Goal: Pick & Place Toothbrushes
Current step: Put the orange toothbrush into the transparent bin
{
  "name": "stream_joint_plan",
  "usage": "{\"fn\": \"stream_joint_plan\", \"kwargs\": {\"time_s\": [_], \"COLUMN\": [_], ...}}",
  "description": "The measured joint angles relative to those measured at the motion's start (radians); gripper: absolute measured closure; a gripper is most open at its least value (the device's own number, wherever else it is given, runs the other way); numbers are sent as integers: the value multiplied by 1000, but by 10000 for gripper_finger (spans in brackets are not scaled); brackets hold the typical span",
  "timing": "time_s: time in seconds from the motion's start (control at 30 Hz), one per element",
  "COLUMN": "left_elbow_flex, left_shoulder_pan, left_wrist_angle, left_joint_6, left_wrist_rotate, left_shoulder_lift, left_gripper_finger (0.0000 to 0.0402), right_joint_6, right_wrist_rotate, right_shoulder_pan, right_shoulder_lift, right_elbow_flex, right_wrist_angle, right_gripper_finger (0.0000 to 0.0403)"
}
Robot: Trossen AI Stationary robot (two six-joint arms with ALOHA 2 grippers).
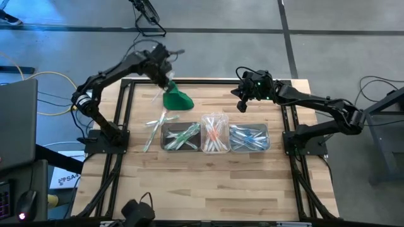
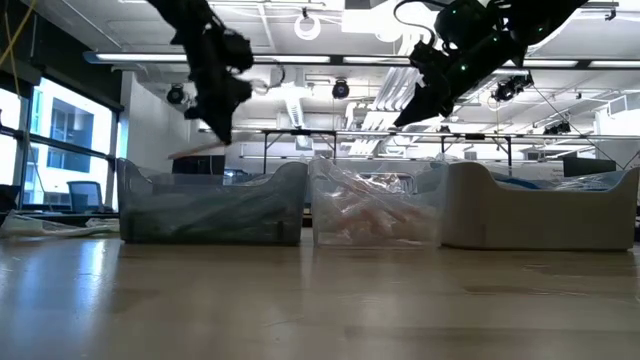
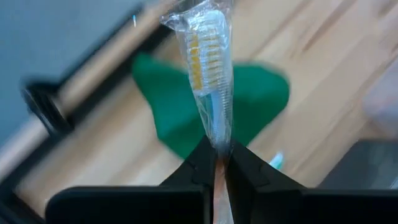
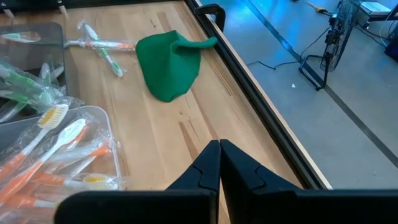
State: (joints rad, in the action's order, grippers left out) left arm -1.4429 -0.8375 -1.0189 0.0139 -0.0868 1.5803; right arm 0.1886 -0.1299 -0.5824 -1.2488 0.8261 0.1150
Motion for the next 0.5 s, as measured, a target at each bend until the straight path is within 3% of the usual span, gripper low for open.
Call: {"fn": "stream_joint_plan", "kwargs": {"time_s": [0.13,0.37,0.5], "left_elbow_flex": [-98,-125,-125], "left_shoulder_pan": [0,0,32], "left_wrist_angle": [62,307,409], "left_joint_6": [40,95,120], "left_wrist_rotate": [-19,-259,-329], "left_shoulder_lift": [0,-1,5], "left_gripper_finger": [391,391,391], "right_joint_6": [0,0,0], "right_wrist_rotate": [-2,-36,-101], "right_shoulder_pan": [0,0,0], "right_shoulder_lift": [0,0,0], "right_elbow_flex": [0,0,0], "right_wrist_angle": [-2,-56,-112], "right_gripper_finger": [401,401,401]}}
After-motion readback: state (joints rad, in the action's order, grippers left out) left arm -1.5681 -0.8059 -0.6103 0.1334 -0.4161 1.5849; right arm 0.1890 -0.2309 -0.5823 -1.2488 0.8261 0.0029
